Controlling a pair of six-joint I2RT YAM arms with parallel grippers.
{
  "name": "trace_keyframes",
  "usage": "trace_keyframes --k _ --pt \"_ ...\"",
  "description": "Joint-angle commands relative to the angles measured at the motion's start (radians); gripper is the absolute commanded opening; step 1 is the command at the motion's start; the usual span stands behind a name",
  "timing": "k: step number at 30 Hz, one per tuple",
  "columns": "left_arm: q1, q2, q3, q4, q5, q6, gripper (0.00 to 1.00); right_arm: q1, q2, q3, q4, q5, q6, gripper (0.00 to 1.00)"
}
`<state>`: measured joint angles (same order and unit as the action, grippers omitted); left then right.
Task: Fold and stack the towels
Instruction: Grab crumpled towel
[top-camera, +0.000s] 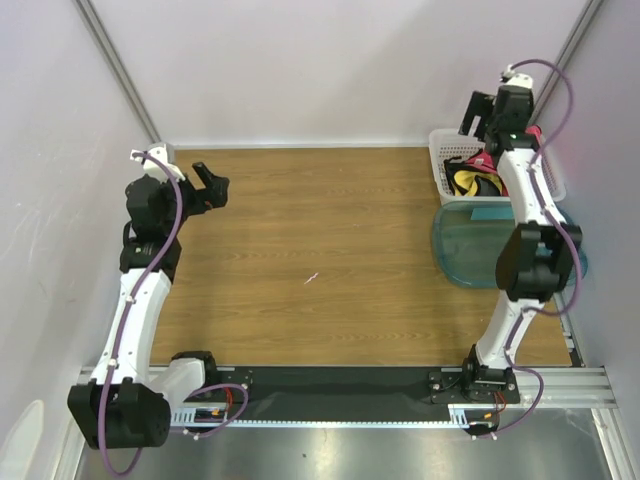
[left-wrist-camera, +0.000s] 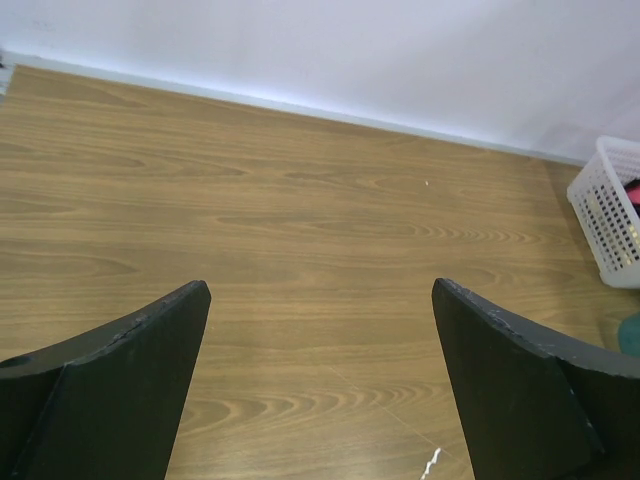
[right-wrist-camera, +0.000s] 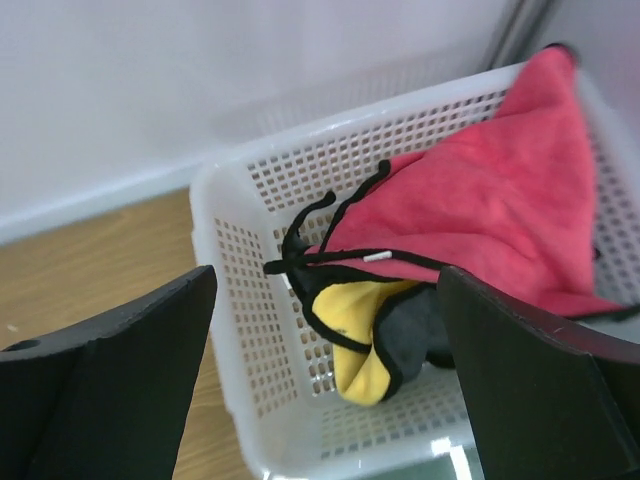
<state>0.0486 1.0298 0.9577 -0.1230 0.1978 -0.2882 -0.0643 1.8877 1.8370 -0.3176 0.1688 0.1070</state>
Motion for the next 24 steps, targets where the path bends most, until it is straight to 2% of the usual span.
trace_keyframes --k 1,7,13,20,24 --pt "0.005 -0.050 0.018 0.031 -0.031 0.014 1.00 -0.005 0.095 0.096 0.005 -0.081 -0.105 0.99" --pt "0.005 -0.036 0.032 0.005 -0.018 0.035 1.00 -0.009 0.220 0.129 0.015 -0.219 -0.167 0.92" --pt "0.004 -0.031 0.035 -0.009 -0.009 0.043 1.00 -0.009 0.315 0.171 -0.020 -0.199 -0.234 0.74" --pt "0.004 -0.031 0.032 -0.013 0.002 0.049 1.00 -0.009 0.353 0.142 0.038 -0.233 -0.339 0.78" --pt "0.005 -0.027 0.035 -0.015 0.002 0.050 1.00 -0.011 0.402 0.211 0.003 -0.241 -0.358 0.79"
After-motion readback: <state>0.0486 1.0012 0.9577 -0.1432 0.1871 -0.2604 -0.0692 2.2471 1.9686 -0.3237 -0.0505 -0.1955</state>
